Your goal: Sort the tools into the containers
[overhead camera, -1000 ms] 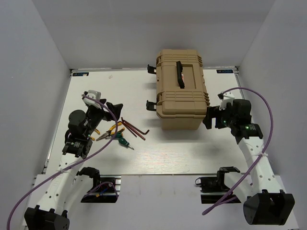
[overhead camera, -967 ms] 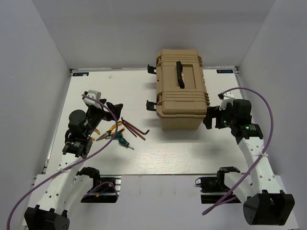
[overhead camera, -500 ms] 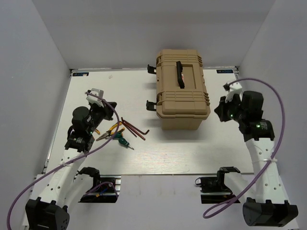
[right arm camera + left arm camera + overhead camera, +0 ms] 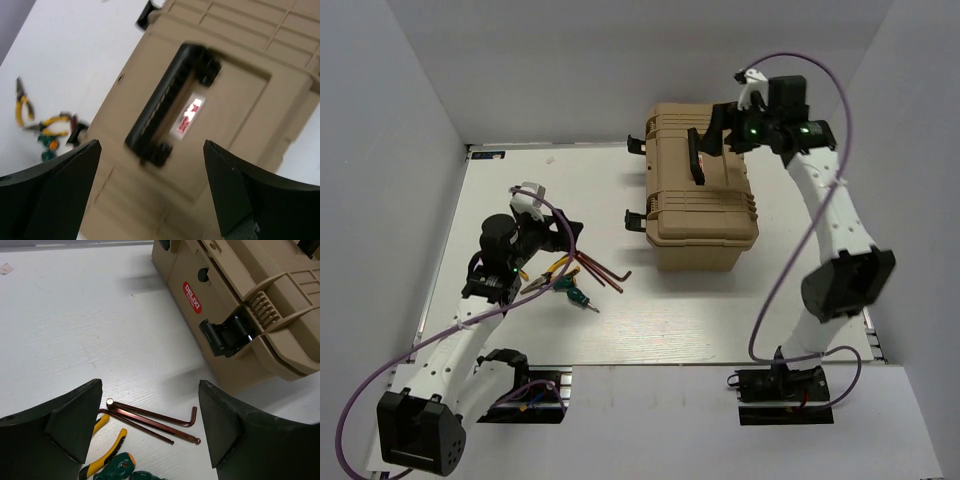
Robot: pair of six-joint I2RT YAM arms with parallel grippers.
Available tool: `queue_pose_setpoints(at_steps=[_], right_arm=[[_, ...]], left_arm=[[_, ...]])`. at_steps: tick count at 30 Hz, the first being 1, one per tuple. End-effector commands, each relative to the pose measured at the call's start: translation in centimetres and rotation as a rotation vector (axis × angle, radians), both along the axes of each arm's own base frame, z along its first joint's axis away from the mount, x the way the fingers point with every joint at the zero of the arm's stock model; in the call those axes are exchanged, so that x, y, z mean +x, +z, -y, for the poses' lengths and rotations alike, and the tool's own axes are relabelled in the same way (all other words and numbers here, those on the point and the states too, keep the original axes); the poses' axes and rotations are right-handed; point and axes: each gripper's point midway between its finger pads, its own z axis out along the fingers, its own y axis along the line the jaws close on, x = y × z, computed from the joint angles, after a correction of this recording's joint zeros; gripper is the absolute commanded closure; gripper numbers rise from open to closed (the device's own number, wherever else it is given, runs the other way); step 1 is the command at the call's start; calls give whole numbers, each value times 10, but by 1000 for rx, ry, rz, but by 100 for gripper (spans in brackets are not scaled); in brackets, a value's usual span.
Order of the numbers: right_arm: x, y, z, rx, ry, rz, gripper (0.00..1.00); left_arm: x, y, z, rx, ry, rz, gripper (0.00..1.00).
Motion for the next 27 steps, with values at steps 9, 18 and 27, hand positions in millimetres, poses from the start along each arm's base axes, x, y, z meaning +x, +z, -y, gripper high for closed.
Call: queue_pose_setpoints(at_steps=[9, 18, 27], right_arm=[[77, -20, -45, -104, -213, 51, 25], [79, -63, -46, -395, -348, 101, 34], [83, -71, -37, -578, -443, 161, 35]], left_arm=[[4, 9, 4, 12, -22, 3, 12], [5, 13, 4, 10, -22, 12, 12], [2, 19, 5, 5, -31, 30, 12]])
